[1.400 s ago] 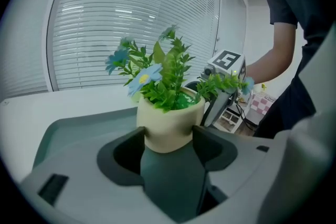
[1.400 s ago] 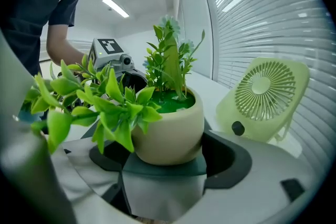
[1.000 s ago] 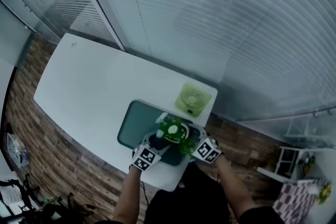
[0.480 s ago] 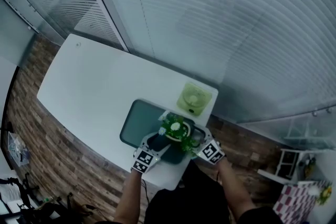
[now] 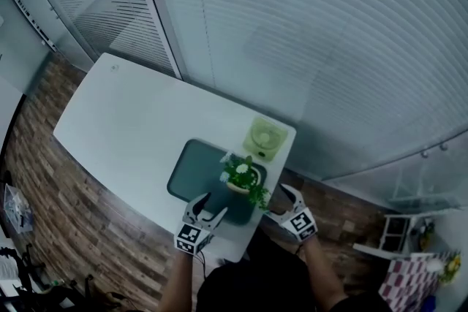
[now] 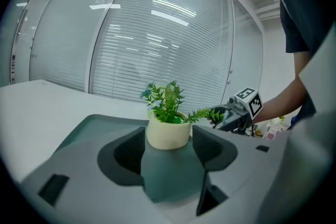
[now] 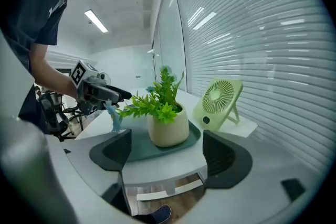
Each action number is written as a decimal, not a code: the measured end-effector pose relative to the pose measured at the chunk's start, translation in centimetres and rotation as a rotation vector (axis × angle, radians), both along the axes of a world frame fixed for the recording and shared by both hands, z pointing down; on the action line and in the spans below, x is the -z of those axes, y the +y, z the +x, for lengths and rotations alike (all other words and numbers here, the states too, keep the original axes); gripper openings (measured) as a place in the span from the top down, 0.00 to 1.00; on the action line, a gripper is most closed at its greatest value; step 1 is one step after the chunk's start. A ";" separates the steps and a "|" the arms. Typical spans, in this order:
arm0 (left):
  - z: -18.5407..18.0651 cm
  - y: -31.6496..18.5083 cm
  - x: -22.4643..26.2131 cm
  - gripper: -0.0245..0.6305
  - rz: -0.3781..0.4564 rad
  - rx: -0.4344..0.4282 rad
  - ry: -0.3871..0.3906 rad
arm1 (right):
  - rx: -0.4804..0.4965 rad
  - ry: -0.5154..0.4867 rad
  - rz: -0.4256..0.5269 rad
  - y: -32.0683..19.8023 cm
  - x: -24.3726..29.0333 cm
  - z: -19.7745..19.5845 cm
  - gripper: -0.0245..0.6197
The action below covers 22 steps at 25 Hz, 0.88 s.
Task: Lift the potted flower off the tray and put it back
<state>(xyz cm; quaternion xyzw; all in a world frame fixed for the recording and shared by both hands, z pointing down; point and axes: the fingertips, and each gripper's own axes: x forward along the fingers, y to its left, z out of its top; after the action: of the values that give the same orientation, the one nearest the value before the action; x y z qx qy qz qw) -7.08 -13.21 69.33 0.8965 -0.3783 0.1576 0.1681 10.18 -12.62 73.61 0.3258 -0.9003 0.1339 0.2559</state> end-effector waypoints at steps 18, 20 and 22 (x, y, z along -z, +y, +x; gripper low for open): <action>-1.2 7.4 8.6 0.54 0.166 -0.016 0.058 | -0.172 -0.172 0.228 7.6 9.8 -0.7 0.36; -1.6 8.2 8.6 0.54 0.172 -0.019 0.059 | -0.182 -0.174 0.239 8.7 9.9 -1.2 0.36; -1.7 9.2 9.0 0.54 0.185 -0.027 0.062 | -0.196 -0.183 0.240 9.7 10.3 -1.3 0.36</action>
<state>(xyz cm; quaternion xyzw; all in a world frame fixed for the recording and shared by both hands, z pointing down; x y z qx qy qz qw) -8.82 -4.02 60.29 0.9176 -0.3740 0.0965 0.0940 8.86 -2.89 63.26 0.4265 -0.8933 0.0789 0.1181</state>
